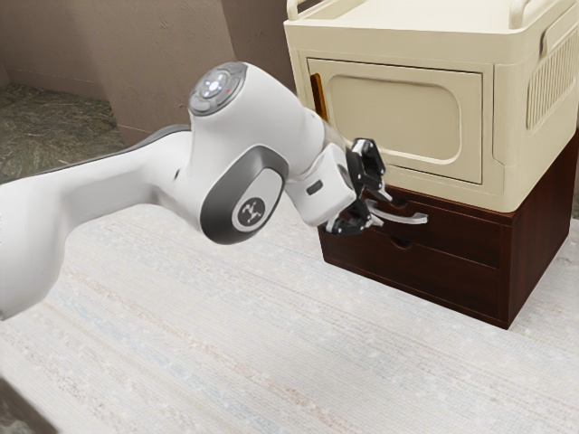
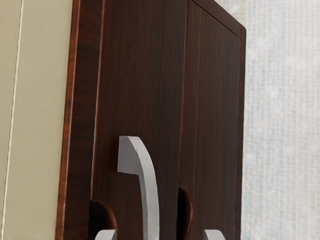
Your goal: Pull the drawer handle with one arm to open the drawer
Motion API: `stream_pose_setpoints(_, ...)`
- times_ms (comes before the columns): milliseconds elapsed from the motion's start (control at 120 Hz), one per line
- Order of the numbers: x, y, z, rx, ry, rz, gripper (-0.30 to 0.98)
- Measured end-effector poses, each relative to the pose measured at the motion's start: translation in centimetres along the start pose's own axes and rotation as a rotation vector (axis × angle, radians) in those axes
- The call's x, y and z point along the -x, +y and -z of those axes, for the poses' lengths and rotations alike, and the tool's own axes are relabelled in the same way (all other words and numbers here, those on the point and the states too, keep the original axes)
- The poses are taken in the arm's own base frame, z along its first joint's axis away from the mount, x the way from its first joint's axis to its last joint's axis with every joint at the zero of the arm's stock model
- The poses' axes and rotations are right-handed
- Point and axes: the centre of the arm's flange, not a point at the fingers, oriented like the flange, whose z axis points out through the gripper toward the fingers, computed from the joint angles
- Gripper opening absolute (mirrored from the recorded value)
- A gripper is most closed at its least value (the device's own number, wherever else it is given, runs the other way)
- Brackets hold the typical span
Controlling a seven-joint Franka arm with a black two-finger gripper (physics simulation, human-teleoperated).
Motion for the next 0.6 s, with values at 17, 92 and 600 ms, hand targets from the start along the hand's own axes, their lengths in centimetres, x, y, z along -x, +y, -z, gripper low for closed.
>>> stream_pose_setpoints(17,-0.1,-0.1,0.0,-0.001,0.001,-0.001,0.16)
stream_pose_setpoints(92,-0.3,-0.1,-0.4,0.000,0.005,-0.002,0.15)
stream_pose_setpoints(600,0.4,-0.6,-2.3,0.000,0.010,0.008,0.14)
